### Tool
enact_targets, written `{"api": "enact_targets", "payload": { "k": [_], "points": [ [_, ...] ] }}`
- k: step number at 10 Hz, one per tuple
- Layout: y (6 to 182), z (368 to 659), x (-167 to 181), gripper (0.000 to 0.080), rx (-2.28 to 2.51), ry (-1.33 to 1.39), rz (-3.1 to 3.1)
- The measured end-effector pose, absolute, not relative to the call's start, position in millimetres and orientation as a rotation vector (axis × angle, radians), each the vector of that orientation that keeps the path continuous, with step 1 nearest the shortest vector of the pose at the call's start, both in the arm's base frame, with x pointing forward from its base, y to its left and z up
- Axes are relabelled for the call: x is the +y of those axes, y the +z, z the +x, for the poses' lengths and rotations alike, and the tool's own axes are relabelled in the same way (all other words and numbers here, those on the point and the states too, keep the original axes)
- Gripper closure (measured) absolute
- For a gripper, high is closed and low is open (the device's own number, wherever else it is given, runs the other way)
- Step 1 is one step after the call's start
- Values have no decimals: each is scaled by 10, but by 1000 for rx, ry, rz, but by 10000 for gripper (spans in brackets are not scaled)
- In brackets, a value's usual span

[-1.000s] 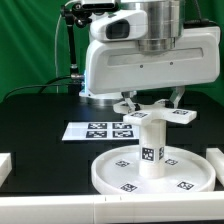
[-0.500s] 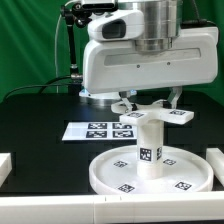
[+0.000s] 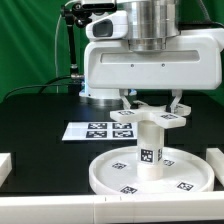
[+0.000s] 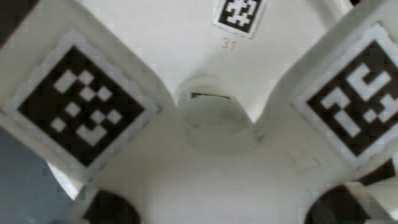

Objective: Assemble round table

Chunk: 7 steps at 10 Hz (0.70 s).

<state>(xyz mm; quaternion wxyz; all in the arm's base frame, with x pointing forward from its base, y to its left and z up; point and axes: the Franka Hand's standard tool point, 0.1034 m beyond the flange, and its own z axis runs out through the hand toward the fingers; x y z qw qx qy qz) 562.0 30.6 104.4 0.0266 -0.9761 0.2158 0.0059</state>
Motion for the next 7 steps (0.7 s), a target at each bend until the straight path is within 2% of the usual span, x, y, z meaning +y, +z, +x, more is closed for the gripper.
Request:
{"api": "enact_targets", "payload": {
  "k": [7],
  "points": [
    [1035,5623,395,351,1633,10,-2566]
  ]
}}
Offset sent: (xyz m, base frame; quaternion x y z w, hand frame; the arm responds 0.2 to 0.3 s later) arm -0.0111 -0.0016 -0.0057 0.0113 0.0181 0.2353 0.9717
